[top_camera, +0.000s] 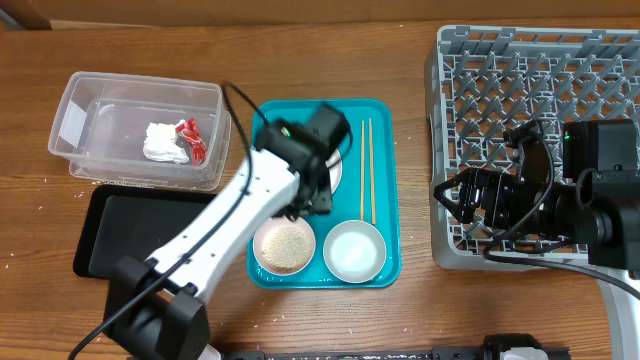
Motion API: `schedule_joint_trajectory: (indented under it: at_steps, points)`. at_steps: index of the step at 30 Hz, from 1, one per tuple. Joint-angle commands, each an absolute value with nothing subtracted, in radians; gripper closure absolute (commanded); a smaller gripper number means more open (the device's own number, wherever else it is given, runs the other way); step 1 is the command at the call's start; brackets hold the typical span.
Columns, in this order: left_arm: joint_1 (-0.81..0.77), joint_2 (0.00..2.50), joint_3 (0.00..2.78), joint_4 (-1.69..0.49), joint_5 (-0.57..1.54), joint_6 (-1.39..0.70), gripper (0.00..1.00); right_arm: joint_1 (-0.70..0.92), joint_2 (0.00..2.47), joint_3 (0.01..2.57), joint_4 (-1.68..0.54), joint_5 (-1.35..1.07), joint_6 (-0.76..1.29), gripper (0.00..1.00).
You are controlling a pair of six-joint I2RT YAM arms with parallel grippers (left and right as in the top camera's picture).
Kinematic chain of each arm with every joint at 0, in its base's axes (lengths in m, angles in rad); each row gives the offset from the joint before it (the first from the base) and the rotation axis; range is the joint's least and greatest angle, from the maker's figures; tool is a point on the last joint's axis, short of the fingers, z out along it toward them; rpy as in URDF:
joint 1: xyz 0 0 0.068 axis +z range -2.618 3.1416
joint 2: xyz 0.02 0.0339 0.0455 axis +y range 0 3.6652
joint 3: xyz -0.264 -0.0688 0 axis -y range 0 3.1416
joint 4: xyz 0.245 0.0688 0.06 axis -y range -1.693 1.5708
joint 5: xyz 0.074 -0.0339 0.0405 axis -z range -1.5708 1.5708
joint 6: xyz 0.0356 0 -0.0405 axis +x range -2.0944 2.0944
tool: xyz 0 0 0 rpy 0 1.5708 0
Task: Sort waste into correct bins and load items into the dishwasher
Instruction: 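Grasp the rim of the pink rice bowl with the left gripper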
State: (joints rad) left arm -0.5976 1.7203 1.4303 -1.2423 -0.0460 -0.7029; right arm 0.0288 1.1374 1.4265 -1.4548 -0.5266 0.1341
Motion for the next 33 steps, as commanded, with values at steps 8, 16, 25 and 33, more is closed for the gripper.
schedule_joint_trajectory:
  at_steps: [8,16,25,33]
  points:
    - [-0.606,1.733,1.158,-0.932,0.019,-0.838,0.58,0.035,1.135,1.426,-1.451,-0.532,0.129,0.02]
    - [-0.616,1.735,1.09,-0.899,0.028,-0.839,0.67,0.035,1.135,1.426,-1.45,-0.533,0.129,0.02]
    - [-0.616,1.739,1.084,-0.904,0.03,-0.829,0.96,0.036,1.135,1.426,-1.454,-0.533,0.129,0.02]
    - [-0.616,1.731,1.168,-1.042,-0.004,-0.787,0.96,0.035,1.135,1.426,-1.454,-0.533,0.129,0.02]
